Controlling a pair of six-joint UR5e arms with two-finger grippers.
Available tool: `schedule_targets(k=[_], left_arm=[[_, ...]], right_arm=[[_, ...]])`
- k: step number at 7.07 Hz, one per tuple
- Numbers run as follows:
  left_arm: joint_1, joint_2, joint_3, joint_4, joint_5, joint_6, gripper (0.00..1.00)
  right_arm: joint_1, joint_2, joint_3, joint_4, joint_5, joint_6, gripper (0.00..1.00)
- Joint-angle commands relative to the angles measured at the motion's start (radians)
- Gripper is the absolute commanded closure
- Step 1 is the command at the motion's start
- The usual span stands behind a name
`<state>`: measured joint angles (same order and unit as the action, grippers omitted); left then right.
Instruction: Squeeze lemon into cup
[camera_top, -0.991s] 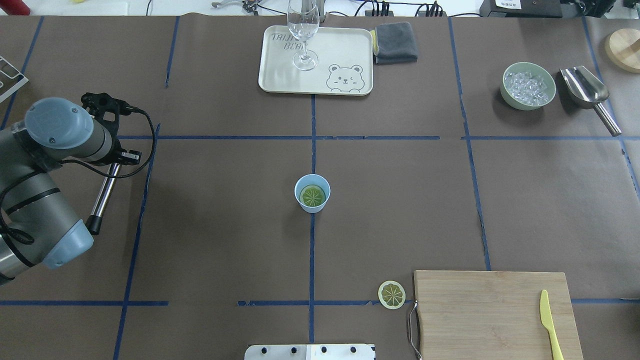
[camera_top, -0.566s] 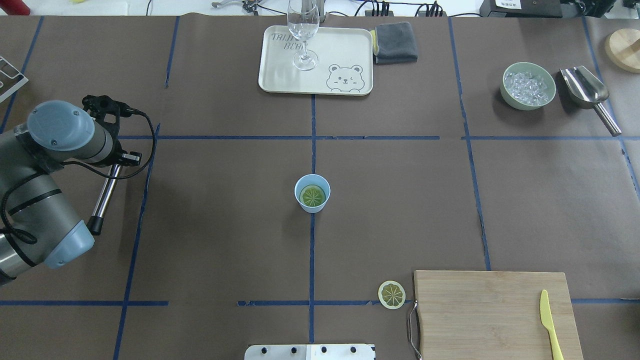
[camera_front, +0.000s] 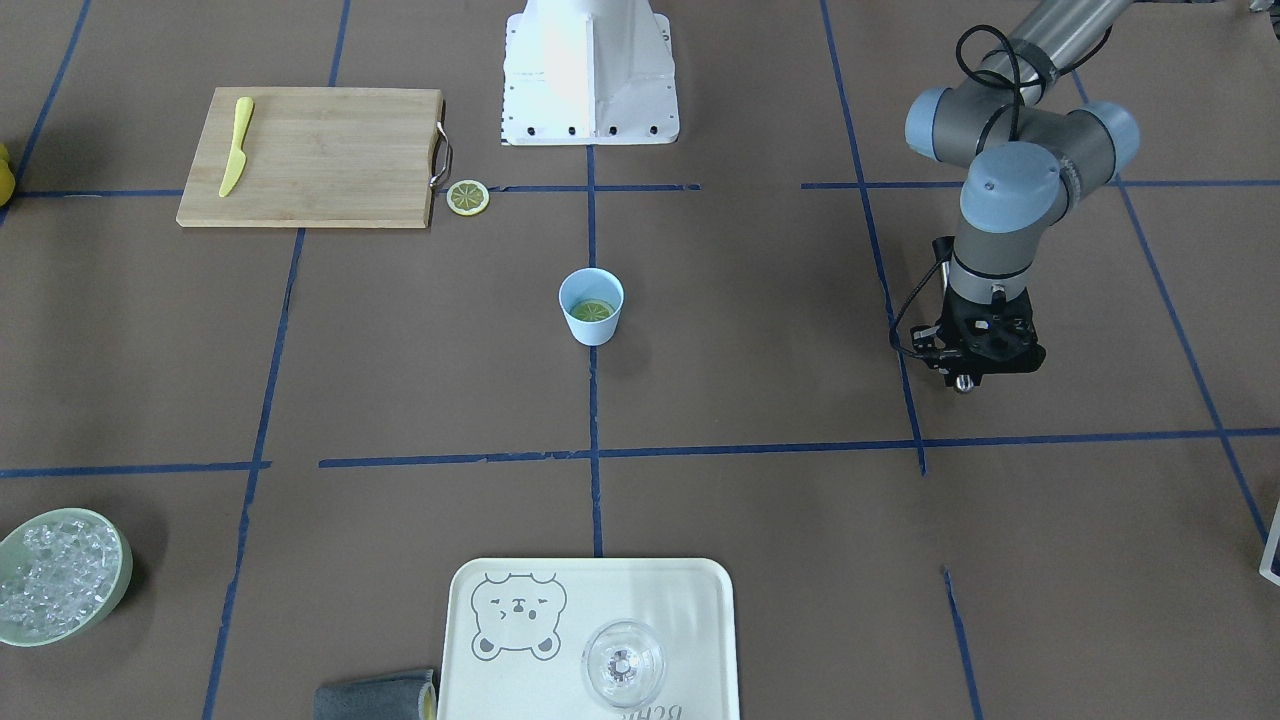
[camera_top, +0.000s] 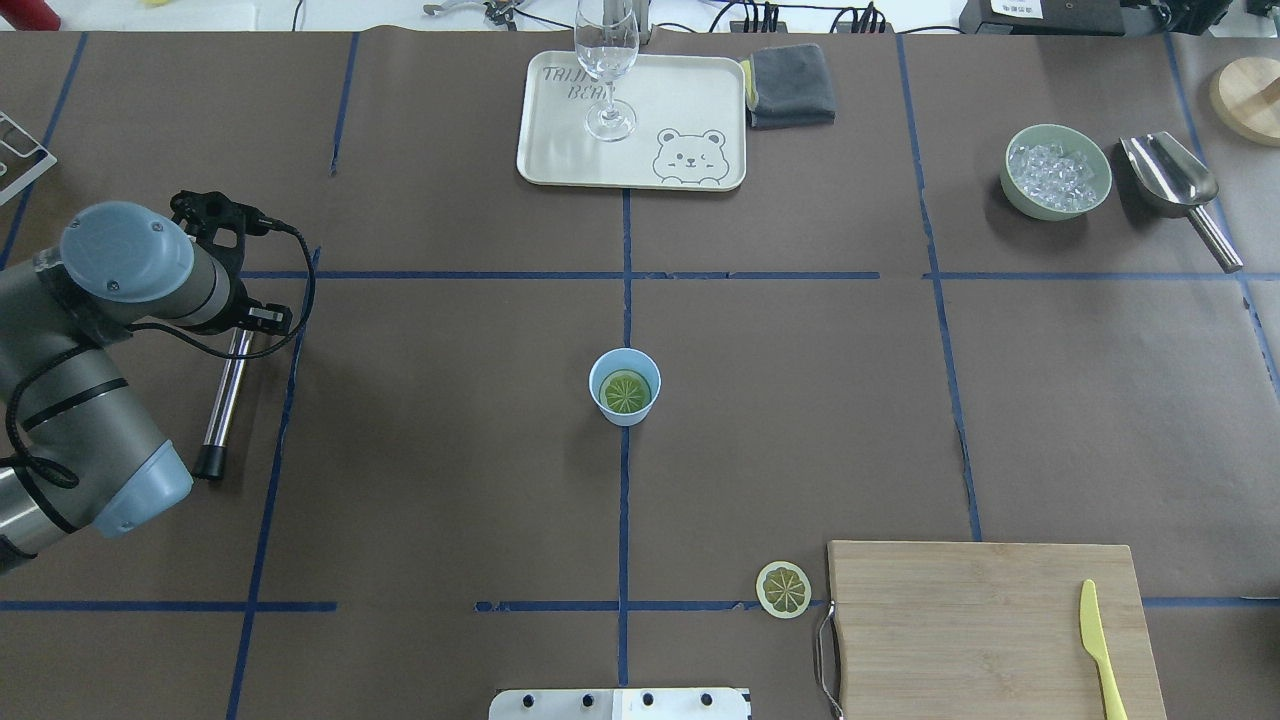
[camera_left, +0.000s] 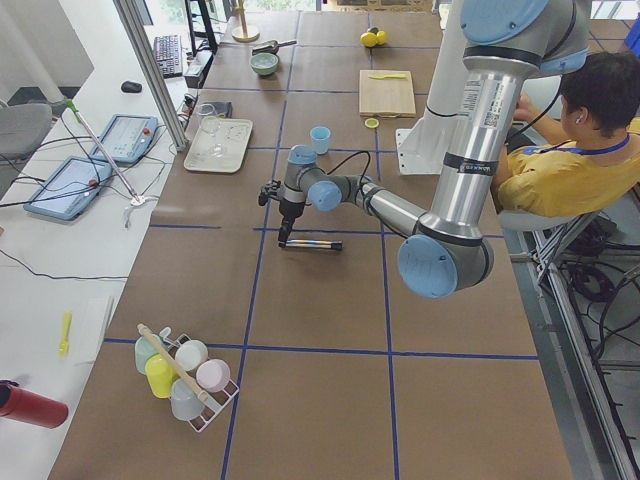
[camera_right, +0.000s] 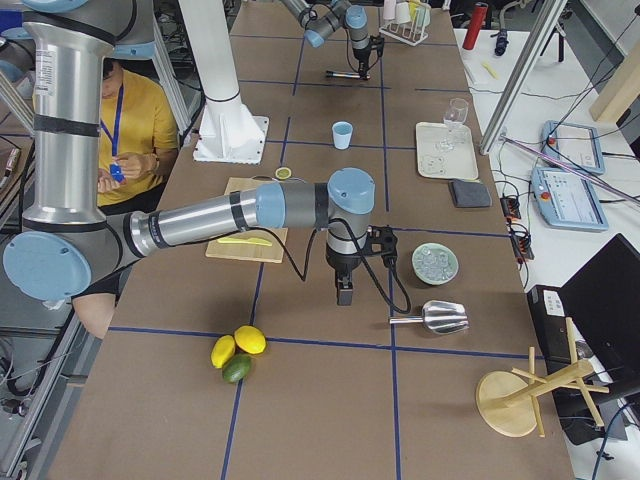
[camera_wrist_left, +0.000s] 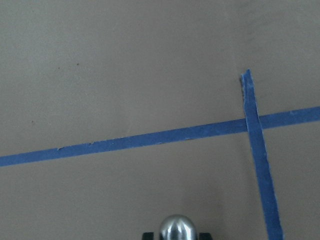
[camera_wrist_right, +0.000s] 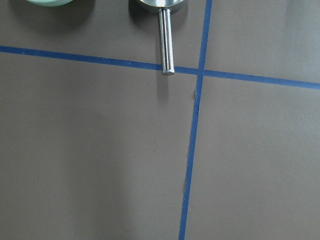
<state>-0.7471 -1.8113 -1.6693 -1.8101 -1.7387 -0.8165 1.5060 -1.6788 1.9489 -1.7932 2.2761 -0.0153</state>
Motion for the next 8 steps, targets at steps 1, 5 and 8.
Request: schedule_targets(k=[1,5,8], left_arm=[[-0.029,-0.005,-0.010,0.000,0.001,0.082,0.00],[-0.433,0.013,-0.024,0.023,-0.343,0.518,0.00],[-0.637,0.104,-0.041,0.162,-0.455,0.652,0.00]], right_arm=[[0.000,-0.001,-0.001,0.000,-0.001,0.000,0.00],[0.000,-0.002,-0.001,0.000,0.000,0.000,0.00],[0.000,-0.010,0.001,0.000,0.002,0.000,0.00]])
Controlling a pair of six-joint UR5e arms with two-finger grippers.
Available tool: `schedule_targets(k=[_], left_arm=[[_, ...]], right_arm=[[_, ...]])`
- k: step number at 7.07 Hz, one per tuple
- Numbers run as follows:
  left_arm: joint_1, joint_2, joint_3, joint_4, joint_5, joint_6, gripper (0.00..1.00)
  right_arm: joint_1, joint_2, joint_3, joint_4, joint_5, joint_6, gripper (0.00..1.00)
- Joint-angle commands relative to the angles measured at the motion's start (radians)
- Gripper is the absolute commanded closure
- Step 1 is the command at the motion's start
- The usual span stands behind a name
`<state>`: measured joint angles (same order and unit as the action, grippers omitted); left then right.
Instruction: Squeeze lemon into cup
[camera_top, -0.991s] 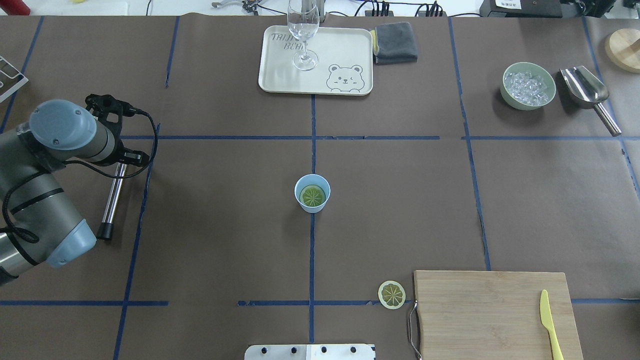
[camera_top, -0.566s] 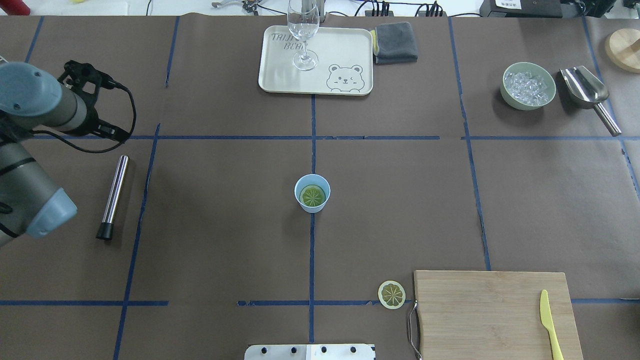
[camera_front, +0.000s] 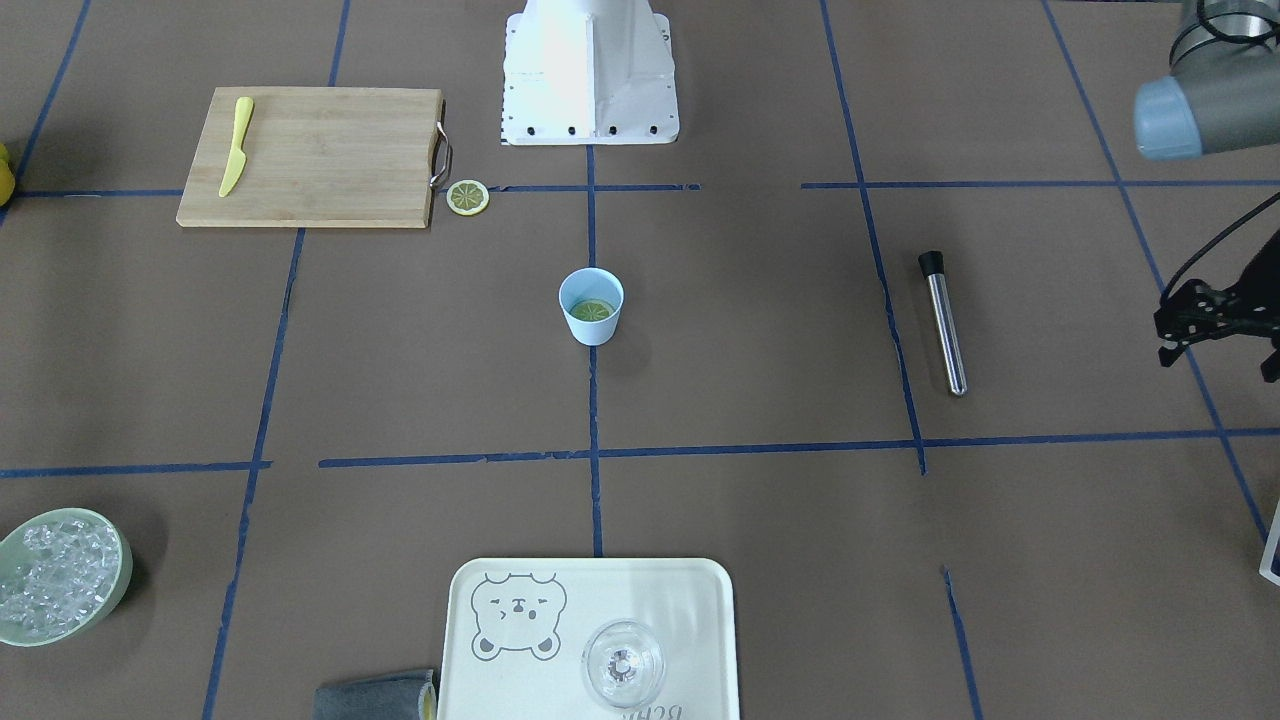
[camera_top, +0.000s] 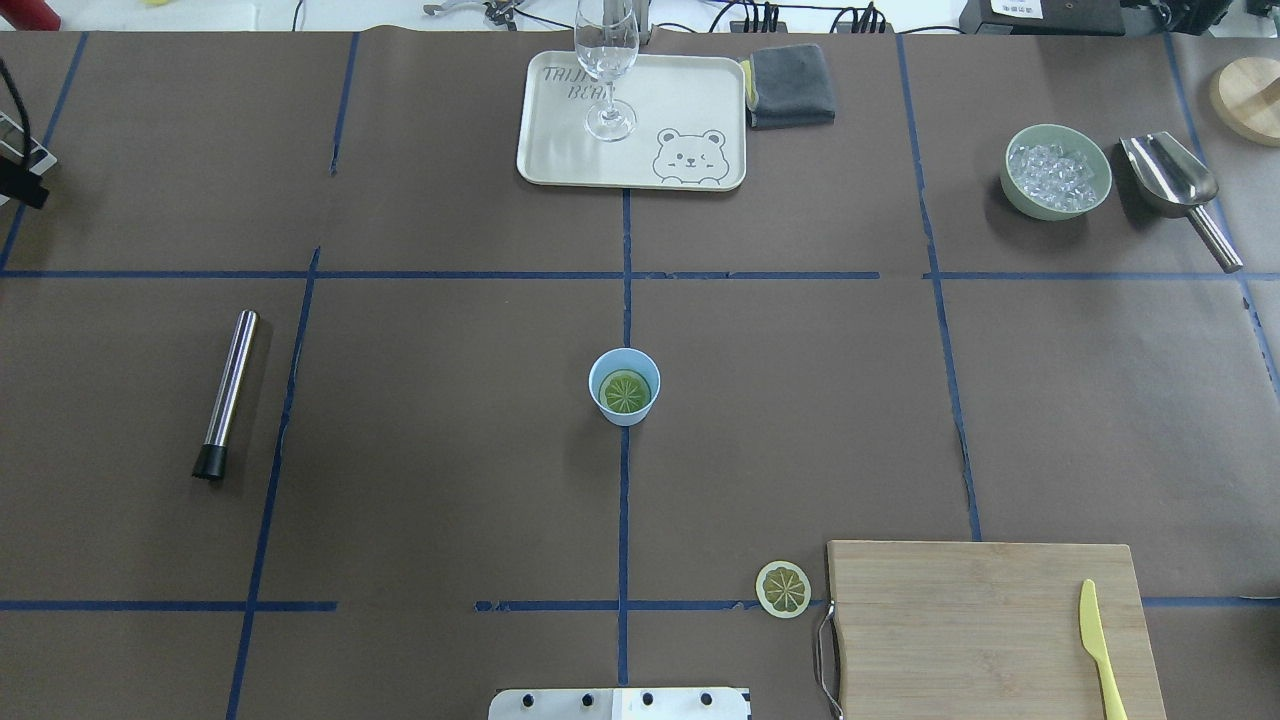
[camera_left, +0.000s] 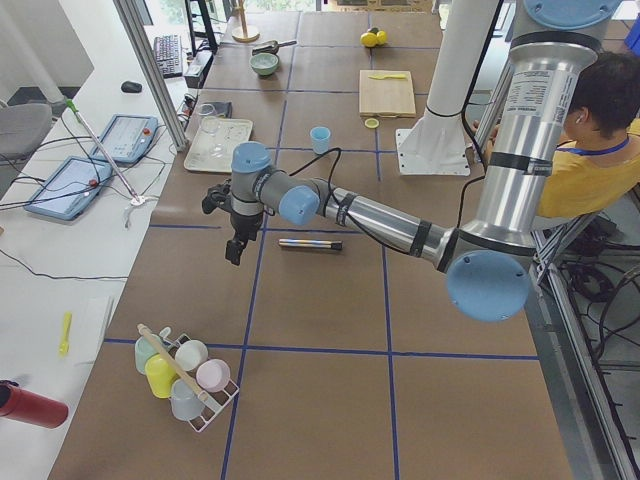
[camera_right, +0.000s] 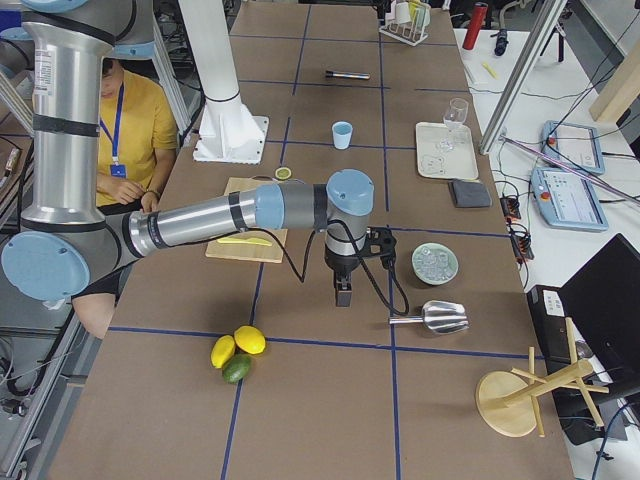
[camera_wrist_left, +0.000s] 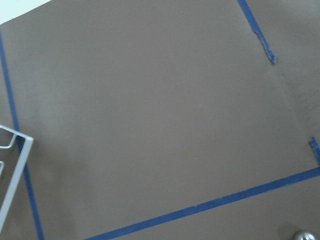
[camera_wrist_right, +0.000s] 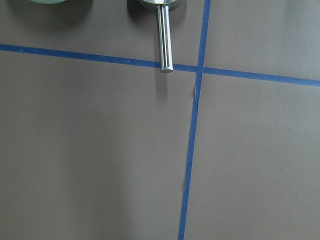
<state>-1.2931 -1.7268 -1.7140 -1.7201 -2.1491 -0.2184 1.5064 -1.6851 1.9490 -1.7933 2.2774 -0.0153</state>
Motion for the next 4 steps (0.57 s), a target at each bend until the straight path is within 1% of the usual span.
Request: schedule_targets(k=[1,2,4], left_arm=[[-0.126,0.021,-0.001,0.150,-0.046,0.142,0.00],[-0.184,0.053,-0.003,0.168,-0.048,0.245,0.00],[-0.256,0.165,-0.006,0.154,-0.125,0.348,0.00]], right_arm=[[0.000,-0.004,0.001,0.000,0.001,0.000,0.00],[0.000,-0.004,-0.001,0.000,0.001,0.000,0.00],[0.000,-0.004,-0.001,0.000,0.001,0.000,0.00]])
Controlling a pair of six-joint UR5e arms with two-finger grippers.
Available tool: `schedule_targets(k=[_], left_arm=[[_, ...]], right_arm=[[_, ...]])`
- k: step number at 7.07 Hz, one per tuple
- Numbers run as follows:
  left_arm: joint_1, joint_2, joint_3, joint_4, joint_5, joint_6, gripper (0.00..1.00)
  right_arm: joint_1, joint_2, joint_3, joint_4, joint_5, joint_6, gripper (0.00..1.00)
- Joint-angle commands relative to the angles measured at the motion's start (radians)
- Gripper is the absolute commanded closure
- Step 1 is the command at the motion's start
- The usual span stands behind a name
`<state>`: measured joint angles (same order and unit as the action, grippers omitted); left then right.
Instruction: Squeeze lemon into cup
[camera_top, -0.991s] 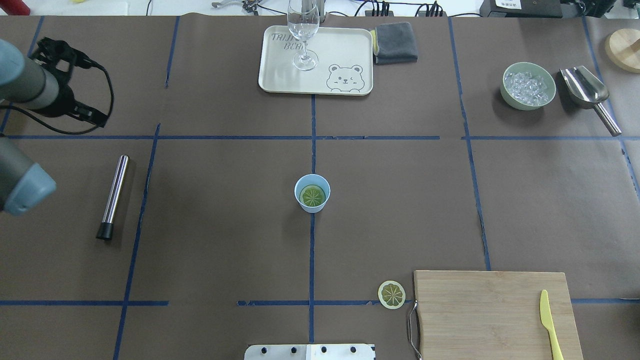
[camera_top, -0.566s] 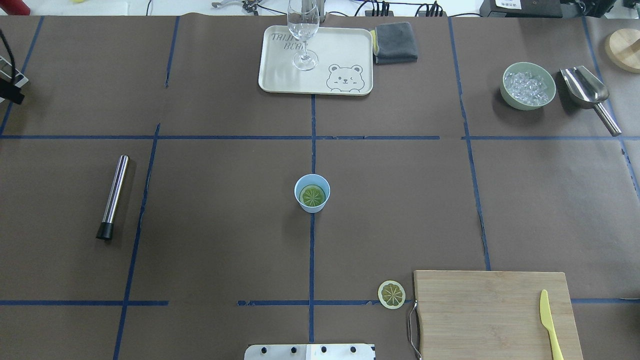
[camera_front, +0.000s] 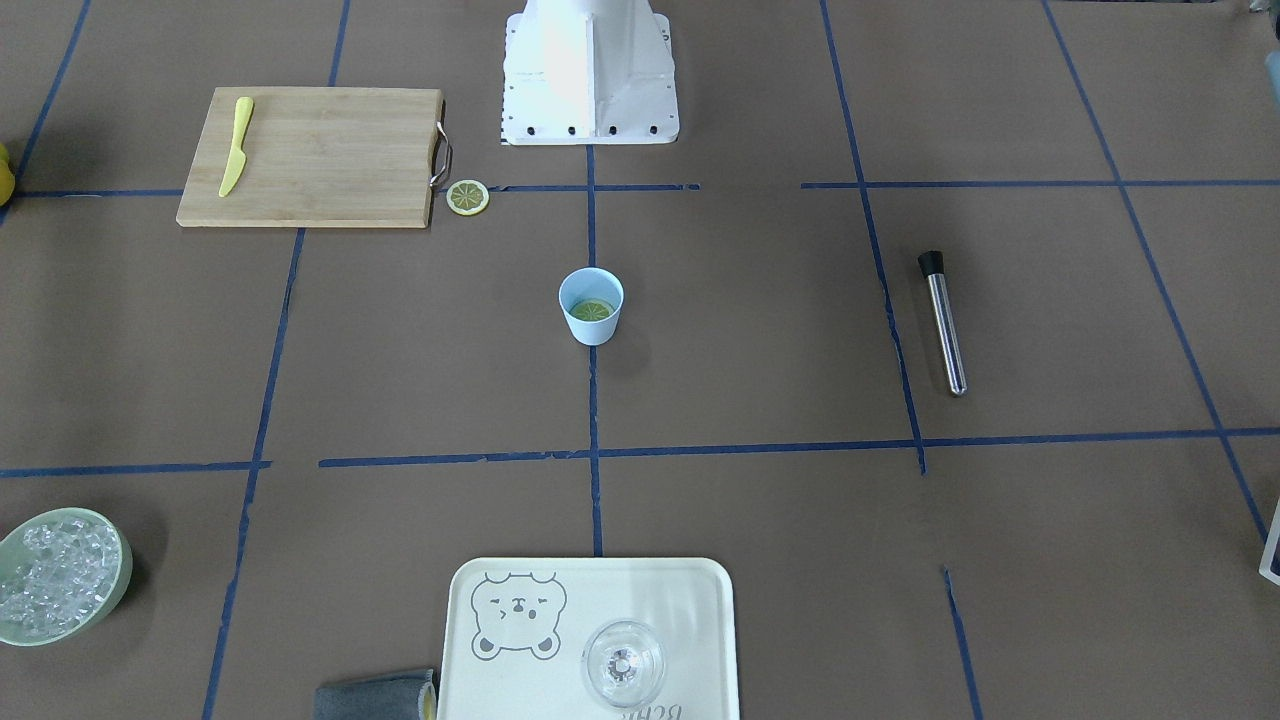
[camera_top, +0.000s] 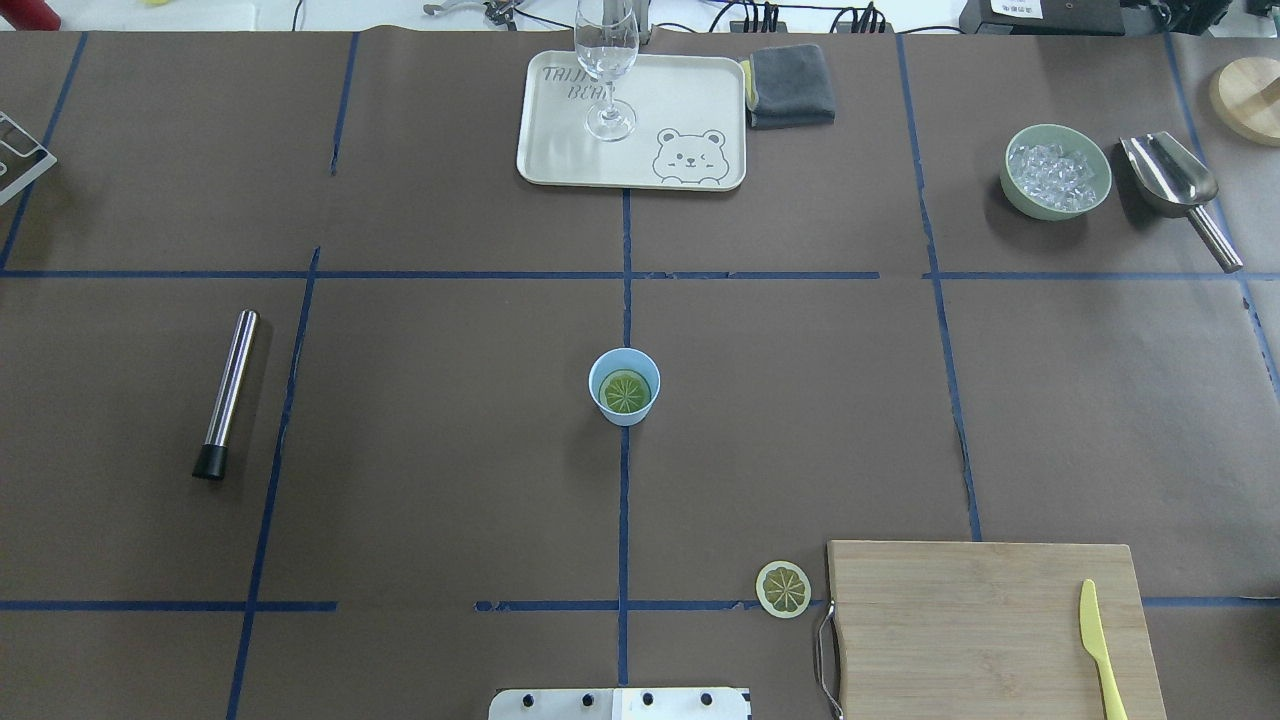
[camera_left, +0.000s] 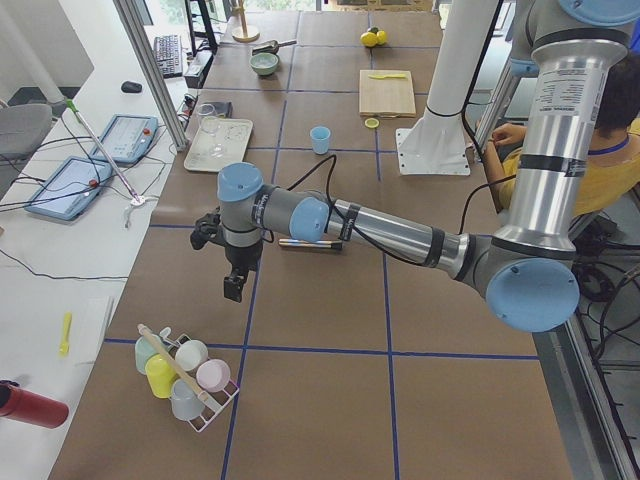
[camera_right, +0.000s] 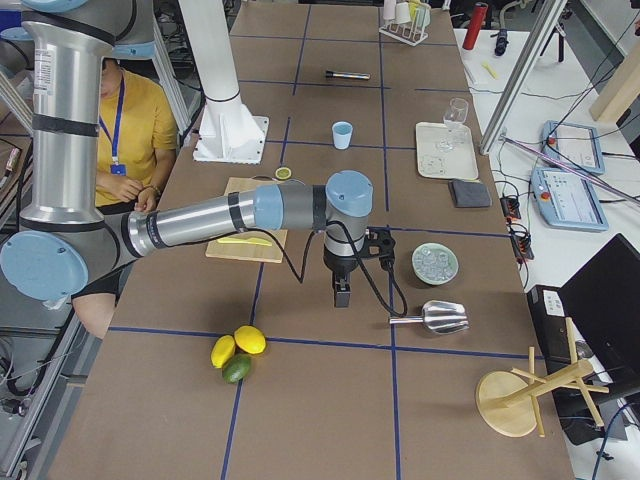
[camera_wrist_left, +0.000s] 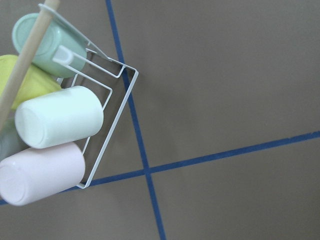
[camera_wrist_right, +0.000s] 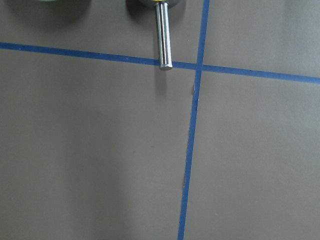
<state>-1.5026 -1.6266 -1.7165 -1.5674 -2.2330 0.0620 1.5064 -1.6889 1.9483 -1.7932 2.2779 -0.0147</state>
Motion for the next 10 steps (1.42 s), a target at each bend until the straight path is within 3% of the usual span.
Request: schedule_targets(k=[1,10], left_arm=[[-0.054,0.103,0.001,-0.017,-0.059,0.074,0.00],[-0.051,0.113,0.015,-0.010,-0.077,0.065,0.00]], right_arm=[[0.000,0.000,0.000,0.000,0.002,-0.001,0.00],[0.000,-0.021,-0.009,0.000,-0.002,0.005,0.00]])
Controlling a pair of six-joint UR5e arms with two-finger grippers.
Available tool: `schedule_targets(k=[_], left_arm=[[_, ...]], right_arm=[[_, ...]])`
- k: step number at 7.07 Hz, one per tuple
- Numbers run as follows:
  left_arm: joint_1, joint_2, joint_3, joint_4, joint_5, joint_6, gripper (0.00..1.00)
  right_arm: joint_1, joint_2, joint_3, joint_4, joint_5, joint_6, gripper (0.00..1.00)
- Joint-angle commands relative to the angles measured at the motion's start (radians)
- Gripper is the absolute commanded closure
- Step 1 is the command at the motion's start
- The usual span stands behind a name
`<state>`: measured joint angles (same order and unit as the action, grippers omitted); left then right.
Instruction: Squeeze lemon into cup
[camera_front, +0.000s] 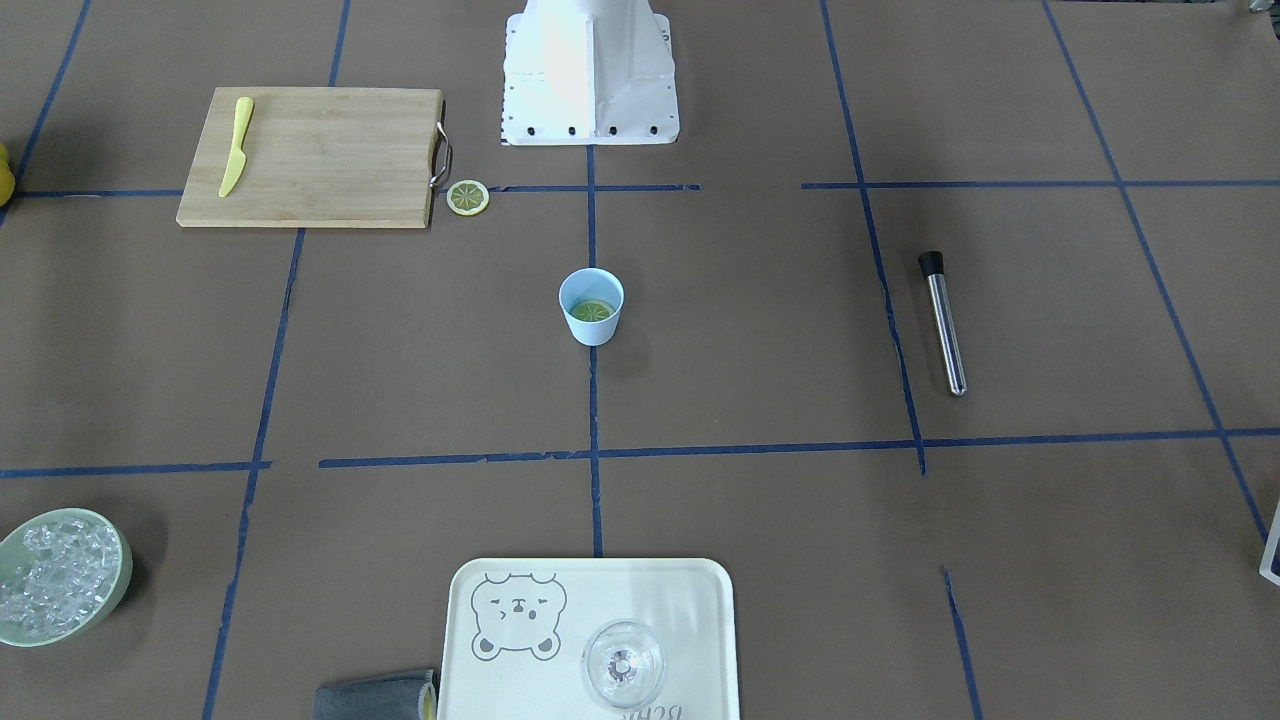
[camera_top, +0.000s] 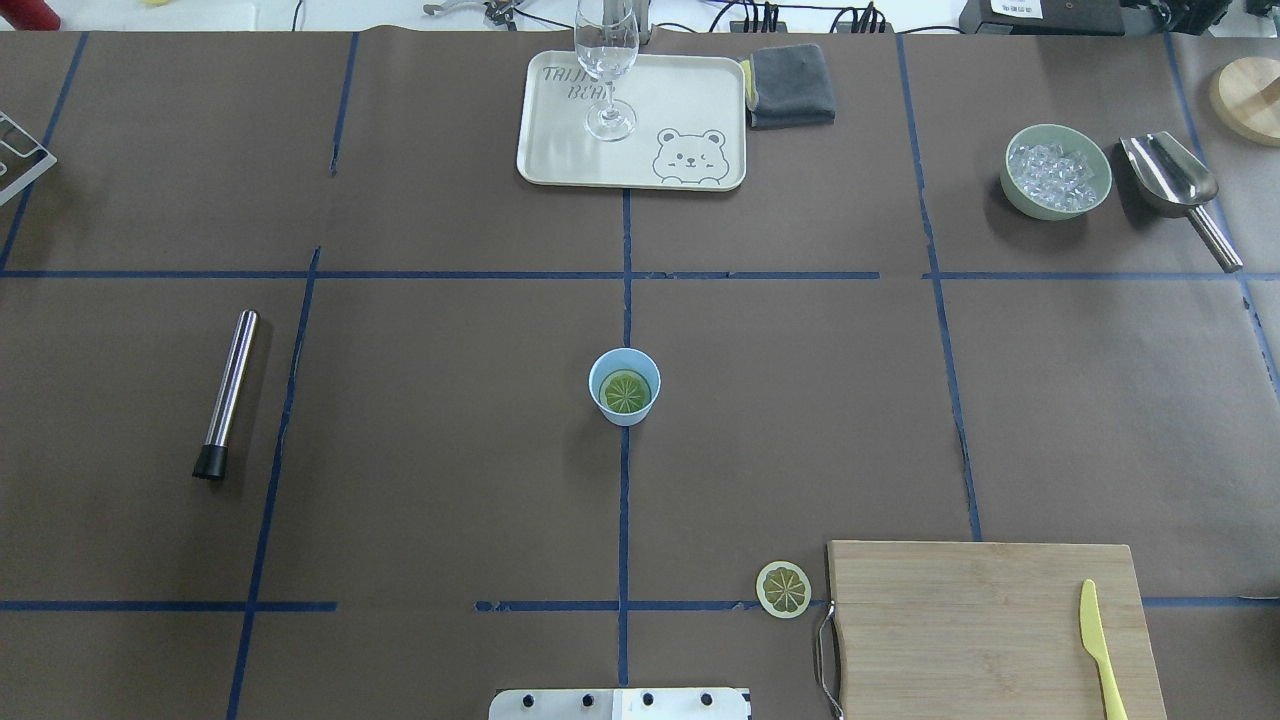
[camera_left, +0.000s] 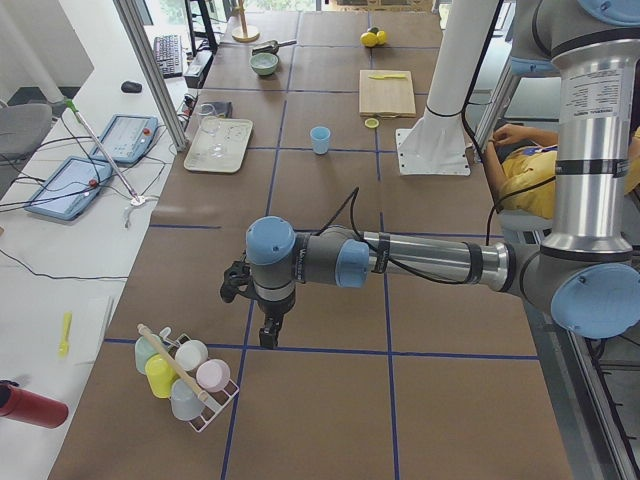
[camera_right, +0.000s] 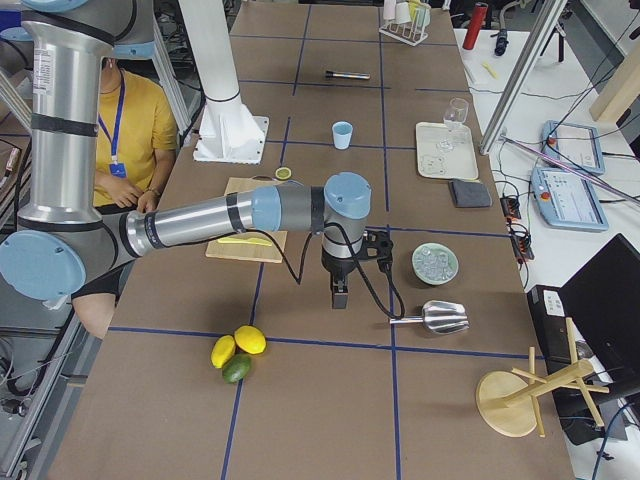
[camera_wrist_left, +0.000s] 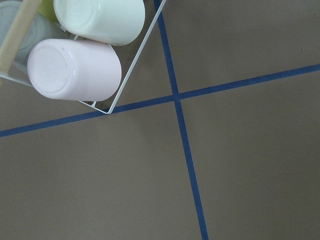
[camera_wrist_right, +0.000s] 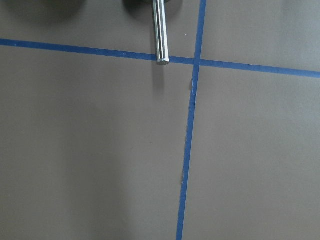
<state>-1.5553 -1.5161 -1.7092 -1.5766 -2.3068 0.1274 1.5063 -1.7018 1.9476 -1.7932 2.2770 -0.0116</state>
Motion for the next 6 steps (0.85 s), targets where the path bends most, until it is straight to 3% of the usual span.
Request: schedule_targets(k=[1,6], left_arm=[[0.001,0.004,0.023,0.001,-0.003,0.000,0.00],[0.001,0.033,0.006,0.001,-0.006,0.001,0.00]], right_arm=[[0.000,-0.015,-0.012,0.006,-0.001,0.001,0.00],[-0.002,-0.078,-0.110,0.172,0.004,0.005,0.00]])
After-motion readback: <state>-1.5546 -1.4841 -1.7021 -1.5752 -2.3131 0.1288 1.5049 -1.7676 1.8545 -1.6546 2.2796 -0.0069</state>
